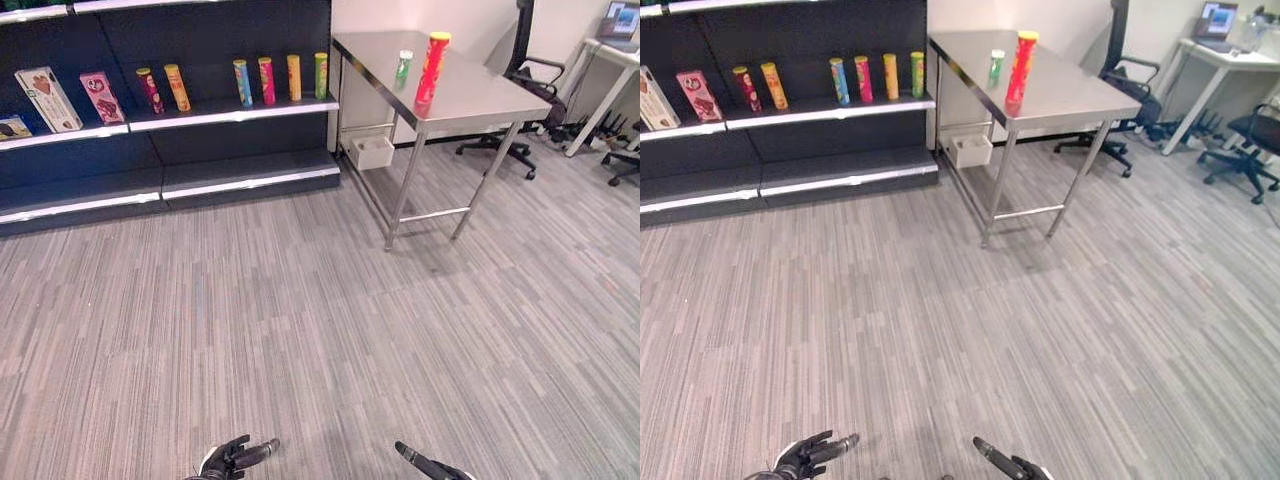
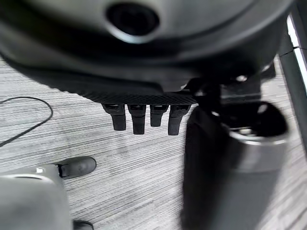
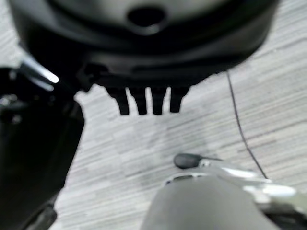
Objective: Put the goods on the table back onto the shelves and tidy them up.
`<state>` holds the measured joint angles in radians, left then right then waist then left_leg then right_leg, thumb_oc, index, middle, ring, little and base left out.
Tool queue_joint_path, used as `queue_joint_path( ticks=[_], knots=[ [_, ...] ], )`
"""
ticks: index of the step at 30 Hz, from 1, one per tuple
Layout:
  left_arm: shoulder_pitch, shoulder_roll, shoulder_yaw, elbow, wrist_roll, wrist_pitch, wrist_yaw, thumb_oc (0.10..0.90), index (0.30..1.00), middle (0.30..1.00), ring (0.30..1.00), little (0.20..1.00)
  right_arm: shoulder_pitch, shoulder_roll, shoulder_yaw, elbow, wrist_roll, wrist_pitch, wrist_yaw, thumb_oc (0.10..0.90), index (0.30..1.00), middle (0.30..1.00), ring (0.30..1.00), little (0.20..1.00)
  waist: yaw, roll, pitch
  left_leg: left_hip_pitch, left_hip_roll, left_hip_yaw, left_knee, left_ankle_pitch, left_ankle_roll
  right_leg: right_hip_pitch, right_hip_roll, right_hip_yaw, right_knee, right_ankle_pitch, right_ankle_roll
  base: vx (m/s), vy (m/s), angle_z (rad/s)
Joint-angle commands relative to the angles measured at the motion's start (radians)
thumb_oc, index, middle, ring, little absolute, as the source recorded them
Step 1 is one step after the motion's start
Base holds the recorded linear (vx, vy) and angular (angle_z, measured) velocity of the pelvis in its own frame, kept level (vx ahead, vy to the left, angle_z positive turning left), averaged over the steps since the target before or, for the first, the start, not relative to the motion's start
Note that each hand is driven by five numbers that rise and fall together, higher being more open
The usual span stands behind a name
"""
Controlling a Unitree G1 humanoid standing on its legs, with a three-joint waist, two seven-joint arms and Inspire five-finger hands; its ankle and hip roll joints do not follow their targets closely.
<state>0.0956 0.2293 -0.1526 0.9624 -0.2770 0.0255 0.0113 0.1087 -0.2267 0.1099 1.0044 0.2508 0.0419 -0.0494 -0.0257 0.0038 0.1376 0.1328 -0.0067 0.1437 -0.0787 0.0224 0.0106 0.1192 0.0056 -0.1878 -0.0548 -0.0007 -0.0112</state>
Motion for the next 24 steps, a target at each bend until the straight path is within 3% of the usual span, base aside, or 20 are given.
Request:
queue_joint_path(
  ticks=[1, 24],
  knots=[
    [-0.053, 0.019, 0.009, -0.032, -0.013, -0.048, -0.004, 0.8, 0.9, 0.9, 0.9, 0.9, -0.039, -0.061, 0.01, -0.051, 0.015, -0.034, -0.014, 0.8, 0.9, 0.9, 0.9, 0.9, -0.009, -0.02, 0.001, 0.006, 0.077, 0.037, -0.009, -0.01, -0.09, 0.021, -0.064, -0.011, -0.032, -0.016, 0.138, 0.0, 0.0, 0.0],
    [-0.079, 0.031, -0.015, -0.003, 0.049, -0.054, 0.001, 0.8, 0.9, 0.9, 0.9, 0.9, -0.05, -0.078, 0.042, -0.008, -0.01, -0.027, 0.011, 0.8, 0.9, 0.9, 0.9, 0.9, -0.014, -0.021, 0.006, 0.02, 0.072, 0.033, -0.009, -0.019, -0.085, 0.03, -0.062, -0.001, -0.032, -0.021, 0.132, 0.0, -0.002, 0.0]
  ],
)
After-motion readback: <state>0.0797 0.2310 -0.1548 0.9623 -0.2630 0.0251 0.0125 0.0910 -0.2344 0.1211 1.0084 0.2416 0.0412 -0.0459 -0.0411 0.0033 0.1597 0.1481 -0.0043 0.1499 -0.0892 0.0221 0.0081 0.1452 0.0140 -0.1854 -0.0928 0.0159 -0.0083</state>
